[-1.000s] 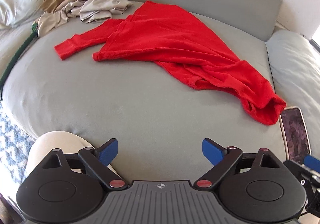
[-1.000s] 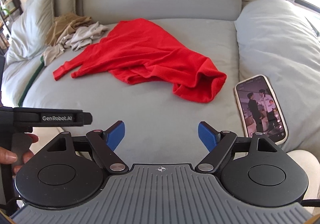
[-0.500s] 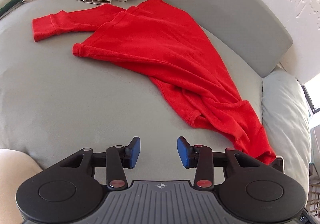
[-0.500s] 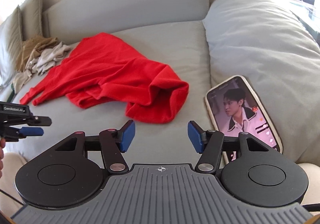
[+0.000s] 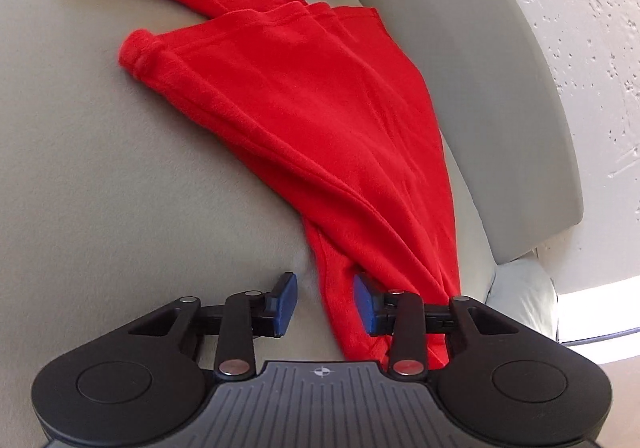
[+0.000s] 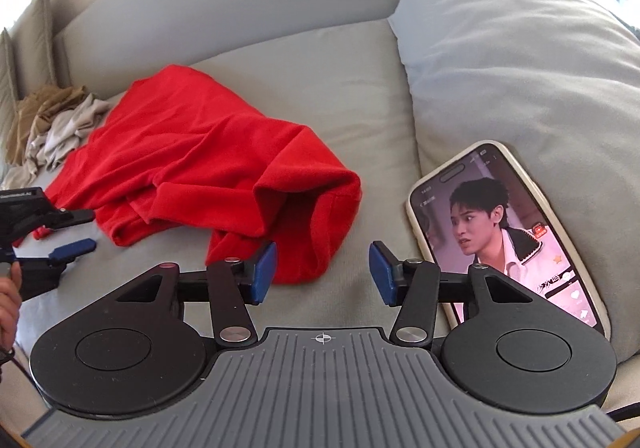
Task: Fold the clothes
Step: 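Lower both tools and close both grippers on the red shirt's hem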
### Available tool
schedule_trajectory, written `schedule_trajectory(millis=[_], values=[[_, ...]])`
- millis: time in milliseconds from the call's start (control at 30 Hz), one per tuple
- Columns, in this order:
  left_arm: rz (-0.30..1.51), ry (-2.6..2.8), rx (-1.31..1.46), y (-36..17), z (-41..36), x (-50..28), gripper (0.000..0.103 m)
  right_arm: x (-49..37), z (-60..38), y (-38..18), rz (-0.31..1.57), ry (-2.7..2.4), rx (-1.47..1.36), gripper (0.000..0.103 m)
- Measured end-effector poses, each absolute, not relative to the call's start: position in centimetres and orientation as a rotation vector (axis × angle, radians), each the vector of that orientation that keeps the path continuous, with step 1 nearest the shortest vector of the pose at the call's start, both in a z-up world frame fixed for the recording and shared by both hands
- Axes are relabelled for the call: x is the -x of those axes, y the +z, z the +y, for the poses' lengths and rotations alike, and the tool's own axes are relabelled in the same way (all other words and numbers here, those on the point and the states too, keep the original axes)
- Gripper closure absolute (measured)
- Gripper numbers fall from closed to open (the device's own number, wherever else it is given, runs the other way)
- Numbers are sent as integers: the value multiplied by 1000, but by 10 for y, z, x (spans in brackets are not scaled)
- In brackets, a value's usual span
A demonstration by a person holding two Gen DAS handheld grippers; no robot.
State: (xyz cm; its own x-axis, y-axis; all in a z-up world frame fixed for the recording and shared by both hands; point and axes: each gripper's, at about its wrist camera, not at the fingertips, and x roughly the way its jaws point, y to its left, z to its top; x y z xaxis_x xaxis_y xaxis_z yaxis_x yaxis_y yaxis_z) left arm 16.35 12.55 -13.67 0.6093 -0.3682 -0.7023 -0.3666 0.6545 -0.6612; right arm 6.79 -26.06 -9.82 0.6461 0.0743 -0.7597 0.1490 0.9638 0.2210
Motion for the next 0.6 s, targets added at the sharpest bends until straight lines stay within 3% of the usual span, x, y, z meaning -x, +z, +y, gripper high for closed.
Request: schedule_trajectory(millis=[100,300,333,400,433,467,600], values=[[978,-39,770,-132,116,-183,65,-73,-262,-102,869,-44,-289,50],[1005,-95,496,-125,89,-207,67,-81,-259,-110,873,-45,-255,63],[1003,-97,444,-123,83,-208,70,-82,-258,-111,871,-45,-240,65],[994,-92,339,-120,75,-210,97,-84,-255,-113,865,-45,-203,71],[986,-95,316,-117,74,-210,101,-86,-253,-113,862,-51,-183,83],[976,-98,317,-111,75,-205,101,-87,-253,-112,862,-63,-174,97],[891,-133,342,-79,86,-170,101,-81,-266,-91,852,-57,-281,100]])
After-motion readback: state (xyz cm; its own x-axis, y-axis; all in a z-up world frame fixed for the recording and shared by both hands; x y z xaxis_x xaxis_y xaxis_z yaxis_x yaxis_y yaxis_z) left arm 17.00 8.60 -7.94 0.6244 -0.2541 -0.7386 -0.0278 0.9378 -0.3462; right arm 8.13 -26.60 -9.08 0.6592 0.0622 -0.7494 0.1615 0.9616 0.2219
